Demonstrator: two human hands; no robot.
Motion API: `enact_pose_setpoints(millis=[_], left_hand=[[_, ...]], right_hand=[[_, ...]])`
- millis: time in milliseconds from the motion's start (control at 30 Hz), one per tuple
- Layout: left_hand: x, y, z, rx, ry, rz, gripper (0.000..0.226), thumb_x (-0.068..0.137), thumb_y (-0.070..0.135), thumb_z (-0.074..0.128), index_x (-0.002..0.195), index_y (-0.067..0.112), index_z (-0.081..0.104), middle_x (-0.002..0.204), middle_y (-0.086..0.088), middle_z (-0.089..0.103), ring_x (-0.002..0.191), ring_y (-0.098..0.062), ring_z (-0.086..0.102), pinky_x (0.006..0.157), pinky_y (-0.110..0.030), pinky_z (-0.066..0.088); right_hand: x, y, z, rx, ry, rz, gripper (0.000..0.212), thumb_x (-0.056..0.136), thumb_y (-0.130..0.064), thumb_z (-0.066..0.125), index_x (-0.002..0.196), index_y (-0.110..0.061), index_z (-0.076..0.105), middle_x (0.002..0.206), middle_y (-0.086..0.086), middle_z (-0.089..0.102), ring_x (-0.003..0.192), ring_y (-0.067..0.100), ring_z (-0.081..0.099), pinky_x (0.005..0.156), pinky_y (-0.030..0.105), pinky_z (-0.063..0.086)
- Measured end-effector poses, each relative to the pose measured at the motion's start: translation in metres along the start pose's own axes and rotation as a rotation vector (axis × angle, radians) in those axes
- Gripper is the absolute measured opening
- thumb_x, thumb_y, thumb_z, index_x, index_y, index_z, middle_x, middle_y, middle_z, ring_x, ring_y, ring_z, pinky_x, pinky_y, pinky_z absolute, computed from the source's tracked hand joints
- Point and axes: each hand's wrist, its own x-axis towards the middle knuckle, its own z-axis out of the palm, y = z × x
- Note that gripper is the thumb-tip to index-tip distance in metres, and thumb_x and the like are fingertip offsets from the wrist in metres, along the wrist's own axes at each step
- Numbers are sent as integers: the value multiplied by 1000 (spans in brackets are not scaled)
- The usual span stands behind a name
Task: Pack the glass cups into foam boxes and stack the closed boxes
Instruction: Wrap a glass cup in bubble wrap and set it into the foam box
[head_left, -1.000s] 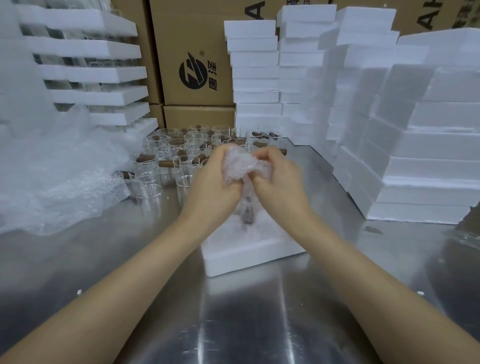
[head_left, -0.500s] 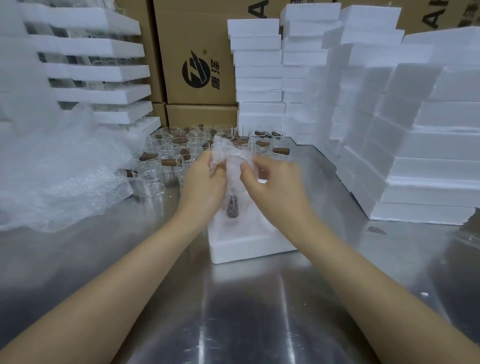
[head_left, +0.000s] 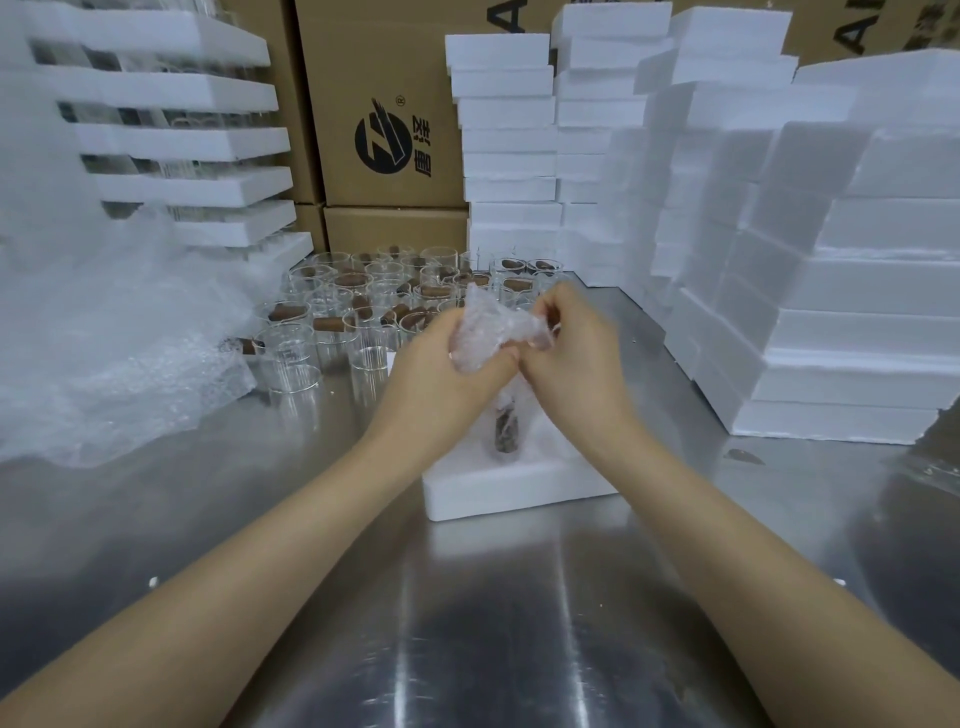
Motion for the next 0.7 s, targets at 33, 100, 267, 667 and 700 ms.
enact_pose_setpoints(millis=[33, 100, 267, 667, 700], left_hand=[[1, 0, -1, -77, 1, -57, 17, 89, 33, 65, 101, 22, 62, 93, 6, 69, 80, -10, 66, 68, -32, 59], [5, -1, -3, -217, 12, -151, 17, 90, 31, 64, 99, 17, 64, 93, 0, 70, 78, -11, 67, 64, -29, 59], [9, -4, -9, -214, -8, -152, 6, 90, 29, 63, 92, 24, 67, 80, 5, 67, 61, 0, 62, 54, -17, 51], [-2, 3, -3, 38, -88, -33, 33, 80, 45, 54, 105, 26, 66, 90, 4, 69, 79, -19, 66, 75, -49, 57], [-1, 2, -3, 49, -81, -27, 29, 85, 43, 52, 104, 27, 65, 87, 4, 68, 76, -18, 65, 74, -48, 56]], right_hand=[[-1, 0, 1, -21, -17, -22, 21, 79, -13, 68, 92, -16, 53, 90, -1, 59, 80, 17, 52, 64, 27, 38], [-3, -1, 1, -150, -36, -72, 33, 86, -25, 63, 118, -19, 59, 114, -4, 64, 104, 16, 57, 81, 31, 46], [-3, -5, -2, -212, 33, -267, 21, 89, -10, 57, 68, -12, 54, 58, -9, 49, 61, 23, 45, 56, 31, 29], [3, 2, -2, -67, -27, -57, 17, 73, -6, 64, 75, -16, 50, 77, -6, 52, 75, 15, 50, 65, 33, 42], [3, 2, 0, -44, -44, -45, 17, 75, -9, 66, 81, -17, 52, 81, -10, 54, 77, 10, 52, 67, 27, 43]])
